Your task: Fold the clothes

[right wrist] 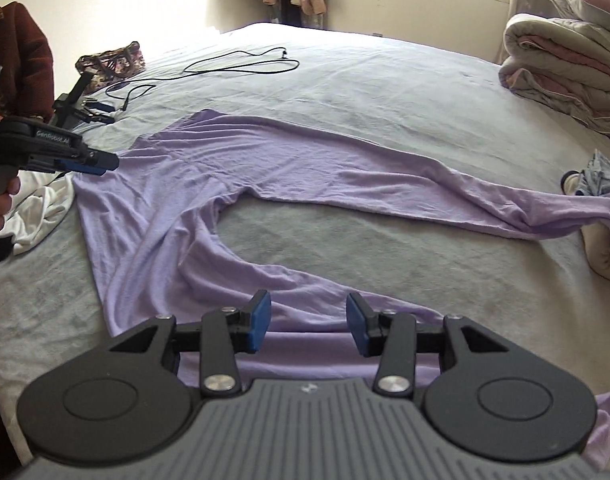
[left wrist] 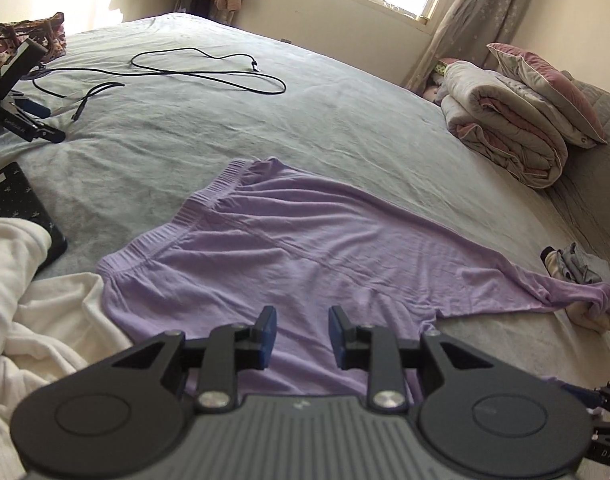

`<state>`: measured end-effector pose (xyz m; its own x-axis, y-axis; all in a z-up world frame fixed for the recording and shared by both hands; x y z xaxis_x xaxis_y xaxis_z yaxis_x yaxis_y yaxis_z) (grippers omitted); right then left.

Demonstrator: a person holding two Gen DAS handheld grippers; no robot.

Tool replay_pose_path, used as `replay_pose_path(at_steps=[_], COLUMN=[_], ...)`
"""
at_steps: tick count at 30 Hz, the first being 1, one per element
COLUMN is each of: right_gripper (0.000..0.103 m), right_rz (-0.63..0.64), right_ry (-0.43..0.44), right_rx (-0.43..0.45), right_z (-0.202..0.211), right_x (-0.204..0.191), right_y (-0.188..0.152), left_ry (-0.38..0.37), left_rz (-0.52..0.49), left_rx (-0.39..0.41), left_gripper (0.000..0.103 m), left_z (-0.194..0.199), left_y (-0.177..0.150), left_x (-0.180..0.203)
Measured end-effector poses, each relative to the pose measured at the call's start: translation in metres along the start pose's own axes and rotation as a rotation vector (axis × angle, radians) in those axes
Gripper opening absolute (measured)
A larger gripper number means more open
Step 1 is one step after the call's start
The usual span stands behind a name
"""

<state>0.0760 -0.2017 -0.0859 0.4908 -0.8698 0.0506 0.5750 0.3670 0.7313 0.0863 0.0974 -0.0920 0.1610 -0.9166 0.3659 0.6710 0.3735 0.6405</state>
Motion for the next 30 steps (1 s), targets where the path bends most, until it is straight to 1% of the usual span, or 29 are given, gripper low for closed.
replay_pose_path(at_steps=[5, 8, 11, 15, 20, 26, 30], right_gripper=[0.046, 0.046, 0.047, 0.048, 0.048, 0.048, 0.054], right_rz=[-0.084, -0.119, -0.139, -0.158, -0.191, -0.198, -0.208], right_ry=[-0.105, -0.149, -0.175, -0.197, -0.21, -0.225, -0.218], right_rx=[-0.013, -0.027, -0.035, -0.041, -0.05, -0.051, -0.039], right_z=[0.004, 0.007, 0.012, 0.016, 0.016, 0.015, 0.015], right_x=[0.033, 0.045, 0.052, 0.057, 0.061, 0.06, 0.059], right_y=[-0.009, -0.016, -0.022, -0.027, -0.029, -0.025, -0.019], left_ry=[-0.054, -0.073, -0.088, -0.1, -0.12, -0.114, -0.123], left_rz=[-0.044, -0.066, -0.086, -0.109, -0.104, -0.09, -0.096], left_rx=[-0.058, -0.077, -0.094, -0.11, -0.123, -0.143, -0.139], left_gripper=[0.031, 0.032, 0.032, 0.033, 0.034, 0.043, 0.05], left_z=[-0.01, -0.011, -0.011, -0.011, -0.01, -0.012, -0.005], left_y=[-0.015, -0.023, -0.029, -0.035, -0.039, -0.045, -0.05], left_x=[0.027, 0.039, 0.046, 0.052, 0.053, 0.052, 0.059])
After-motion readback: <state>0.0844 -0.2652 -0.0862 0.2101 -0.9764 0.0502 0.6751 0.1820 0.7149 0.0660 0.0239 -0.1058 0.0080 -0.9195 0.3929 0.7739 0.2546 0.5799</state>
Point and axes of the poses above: each gripper's, at about its wrist camera, not at the fingertips, and z roughly against the way its jaws point, x to its right, y to its top, the point moved 6 cm from there along -z, roughly the way its jaws point, and after that the axes turned 6 degrees about z, right-handed, at the moved point
